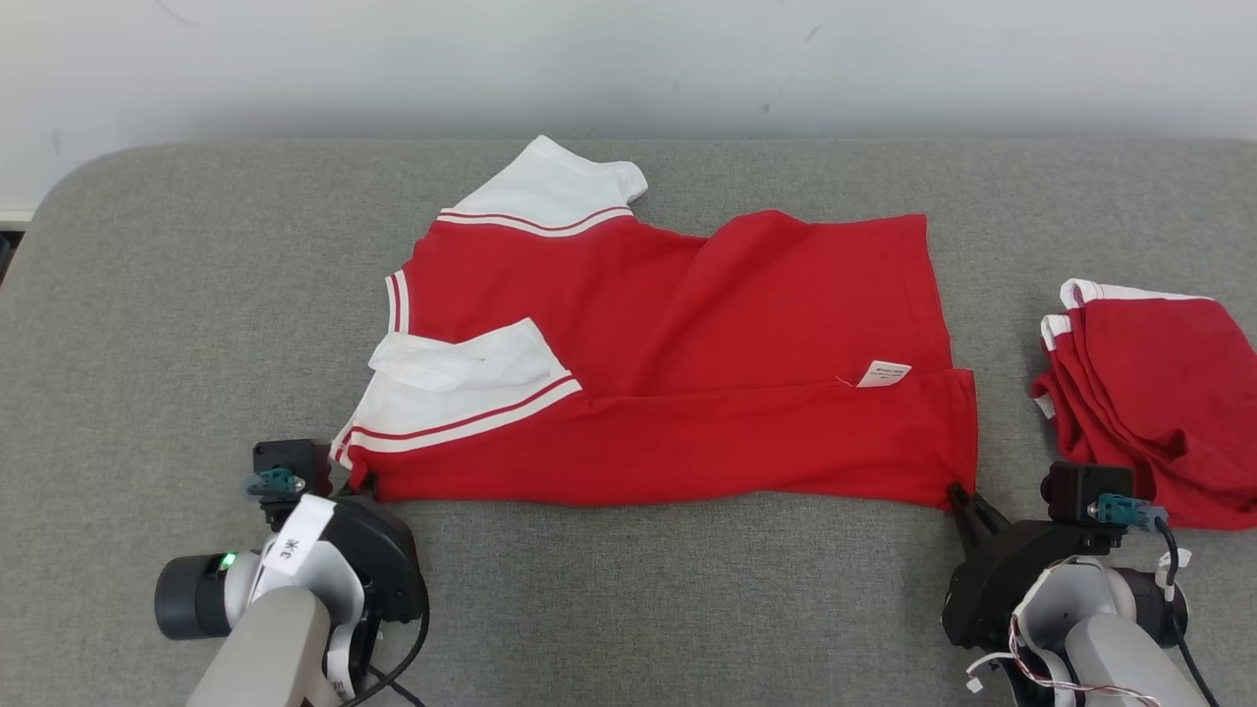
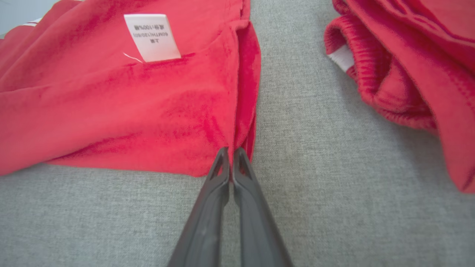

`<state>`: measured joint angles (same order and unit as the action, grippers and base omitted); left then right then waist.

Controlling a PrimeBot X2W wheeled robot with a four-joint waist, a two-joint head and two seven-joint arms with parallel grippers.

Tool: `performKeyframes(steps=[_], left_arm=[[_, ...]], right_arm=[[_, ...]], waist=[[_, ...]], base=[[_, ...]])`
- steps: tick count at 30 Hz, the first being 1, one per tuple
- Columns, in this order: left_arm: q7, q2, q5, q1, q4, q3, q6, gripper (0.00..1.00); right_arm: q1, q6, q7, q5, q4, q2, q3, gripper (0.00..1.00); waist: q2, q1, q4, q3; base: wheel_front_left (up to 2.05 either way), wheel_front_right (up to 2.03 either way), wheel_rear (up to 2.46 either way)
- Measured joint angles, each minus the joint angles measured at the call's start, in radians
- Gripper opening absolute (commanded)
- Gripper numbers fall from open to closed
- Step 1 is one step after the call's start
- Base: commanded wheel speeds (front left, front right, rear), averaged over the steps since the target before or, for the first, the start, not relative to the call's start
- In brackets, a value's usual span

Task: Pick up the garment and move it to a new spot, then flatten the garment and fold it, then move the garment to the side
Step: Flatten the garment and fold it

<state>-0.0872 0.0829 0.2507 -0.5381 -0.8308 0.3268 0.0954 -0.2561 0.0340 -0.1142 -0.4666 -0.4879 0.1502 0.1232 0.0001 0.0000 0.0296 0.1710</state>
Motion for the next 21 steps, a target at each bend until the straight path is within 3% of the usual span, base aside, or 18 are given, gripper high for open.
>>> performKeyframes(steps=[4, 14, 21], left_arm=[[0.013, -0.002, 0.026, 0.001, 0.001, -0.027, 0.000, 0.00], [0.081, -0.018, 0.105, 0.113, 0.049, -0.078, -0.041, 0.00], [0.107, -0.017, 0.140, 0.220, 0.096, -0.081, -0.079, 0.00]], right_arm=[[0.001, -0.010, 0.005, -0.008, 0.001, 0.003, -0.005, 0.00], [0.123, -0.106, 0.023, -0.072, 0.072, 0.050, -0.034, 0.00], [0.245, -0.132, 0.028, -0.082, 0.144, 0.109, -0.037, 0.00]], waist=[[0.0000, 0.0000, 0.001, -0.003], [0.0000, 0.0000, 0.015, -0.044], [0.0000, 0.0000, 0.026, -0.083]], base=[[0.00, 0.00, 0.00], [0.00, 0.00, 0.00], [0.00, 0.00, 0.00]])
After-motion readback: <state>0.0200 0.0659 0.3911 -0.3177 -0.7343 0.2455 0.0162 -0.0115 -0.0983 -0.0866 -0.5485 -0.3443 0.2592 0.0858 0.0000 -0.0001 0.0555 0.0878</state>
